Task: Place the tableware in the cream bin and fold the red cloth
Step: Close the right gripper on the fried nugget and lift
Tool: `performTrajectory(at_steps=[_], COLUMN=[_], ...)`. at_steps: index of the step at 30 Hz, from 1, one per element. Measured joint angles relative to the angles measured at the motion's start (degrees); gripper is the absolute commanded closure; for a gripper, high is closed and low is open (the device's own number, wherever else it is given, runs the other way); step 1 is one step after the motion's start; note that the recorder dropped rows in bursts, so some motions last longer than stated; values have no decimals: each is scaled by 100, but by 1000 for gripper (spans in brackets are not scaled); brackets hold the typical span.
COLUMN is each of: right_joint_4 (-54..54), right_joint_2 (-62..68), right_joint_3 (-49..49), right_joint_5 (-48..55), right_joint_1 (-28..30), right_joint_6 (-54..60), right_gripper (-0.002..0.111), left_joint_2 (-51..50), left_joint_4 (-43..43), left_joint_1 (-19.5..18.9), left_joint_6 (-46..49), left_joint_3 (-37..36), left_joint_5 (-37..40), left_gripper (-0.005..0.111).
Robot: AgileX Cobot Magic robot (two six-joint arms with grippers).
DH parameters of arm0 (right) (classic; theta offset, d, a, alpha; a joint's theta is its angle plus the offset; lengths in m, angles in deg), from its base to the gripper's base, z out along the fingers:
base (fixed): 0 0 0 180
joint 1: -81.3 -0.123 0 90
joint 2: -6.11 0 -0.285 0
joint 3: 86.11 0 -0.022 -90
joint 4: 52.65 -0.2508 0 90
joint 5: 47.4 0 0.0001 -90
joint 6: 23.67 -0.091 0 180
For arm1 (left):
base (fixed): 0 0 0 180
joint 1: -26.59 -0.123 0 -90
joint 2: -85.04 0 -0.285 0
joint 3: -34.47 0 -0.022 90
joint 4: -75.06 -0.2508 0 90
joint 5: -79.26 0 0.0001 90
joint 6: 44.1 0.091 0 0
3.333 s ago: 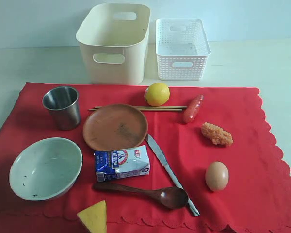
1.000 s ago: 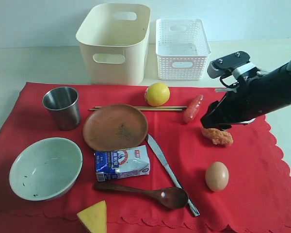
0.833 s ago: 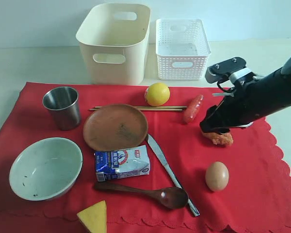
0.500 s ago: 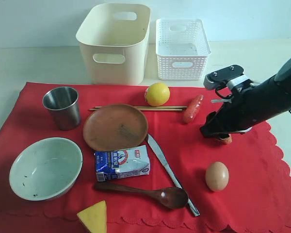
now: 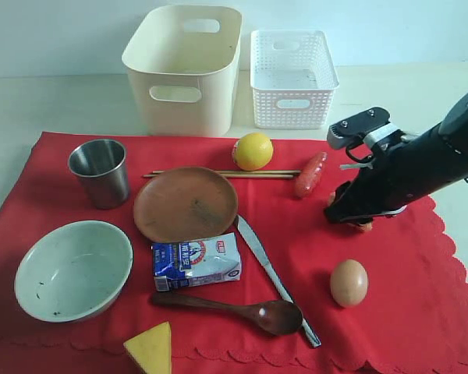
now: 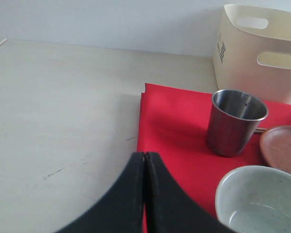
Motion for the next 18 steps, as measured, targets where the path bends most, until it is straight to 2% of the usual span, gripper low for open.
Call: performTrajectory(at_steps=[1,5,6,18], right_joint_4=[0,0,0,22], right_joint_2=[0,0,0,-530], right_joint_3=[0,0,0,0], right_joint_5=[29,71,80,592], right_joint_1=[0,0,0,0], right_joint_6=[0,-100,-163,-532], right_gripper=[84,106,108,108], left_joint_2=[0,0,0,0], left_joint_4=[0,0,0,0], left_joint_1=[0,0,0,0], left_joint_6=[0,0,0,0], left_joint_3=[0,0,0,0], left_joint_5=[0,0,0,0], left_gripper=[107,107,107,107])
